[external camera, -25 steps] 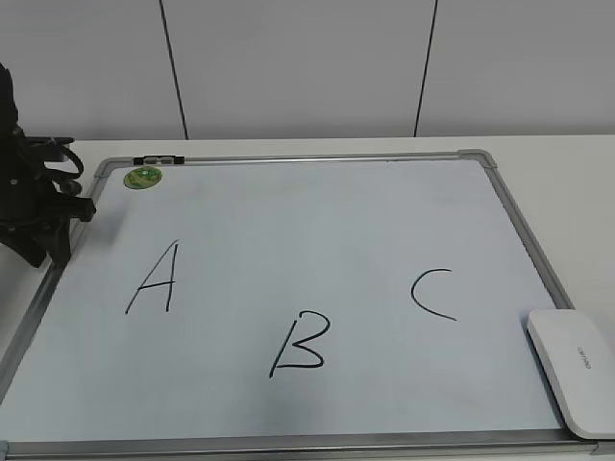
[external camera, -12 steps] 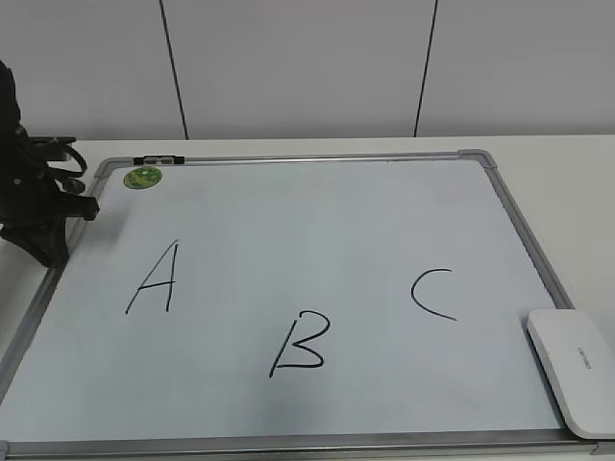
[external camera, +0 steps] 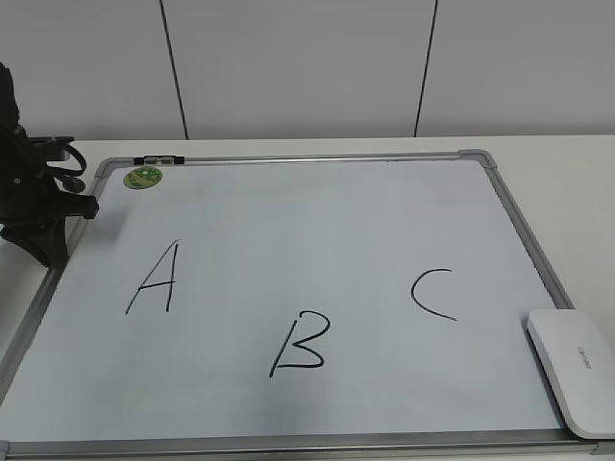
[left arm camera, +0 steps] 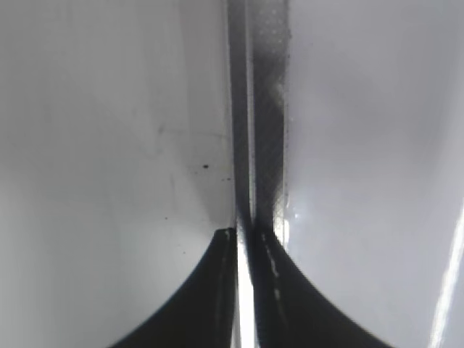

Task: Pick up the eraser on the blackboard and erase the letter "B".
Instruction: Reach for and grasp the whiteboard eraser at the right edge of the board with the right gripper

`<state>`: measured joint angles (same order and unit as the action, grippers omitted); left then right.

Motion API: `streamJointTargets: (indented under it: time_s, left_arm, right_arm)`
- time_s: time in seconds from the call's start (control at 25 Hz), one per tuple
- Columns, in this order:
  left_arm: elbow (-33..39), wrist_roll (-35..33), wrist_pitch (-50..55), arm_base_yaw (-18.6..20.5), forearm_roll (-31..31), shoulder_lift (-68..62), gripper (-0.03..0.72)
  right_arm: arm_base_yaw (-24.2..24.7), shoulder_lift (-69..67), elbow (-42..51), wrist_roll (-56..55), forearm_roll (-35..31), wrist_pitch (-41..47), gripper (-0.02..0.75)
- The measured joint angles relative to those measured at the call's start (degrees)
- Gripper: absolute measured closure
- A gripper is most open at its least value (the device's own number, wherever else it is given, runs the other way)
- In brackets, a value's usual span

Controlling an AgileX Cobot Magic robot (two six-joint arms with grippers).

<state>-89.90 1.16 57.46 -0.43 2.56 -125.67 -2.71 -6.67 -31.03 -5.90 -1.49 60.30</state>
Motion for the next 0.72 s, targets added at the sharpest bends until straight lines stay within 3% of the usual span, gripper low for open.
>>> streamJointTargets:
  time_s: [0.44, 0.72]
  left_arm:
    - [-0.1, 0.0, 0.1, 0.0, 0.0, 0.0, 0.659]
    - [-0.2, 0.0, 0.2, 0.0, 0.0, 0.0, 0.659]
  right_arm:
    - [0.0, -31.3, -5.6, 5.3, -8.8, -2.8, 0.183]
    - [-1.8, -45.8, -7.1, 5.5, -9.3, -2.8, 0.183]
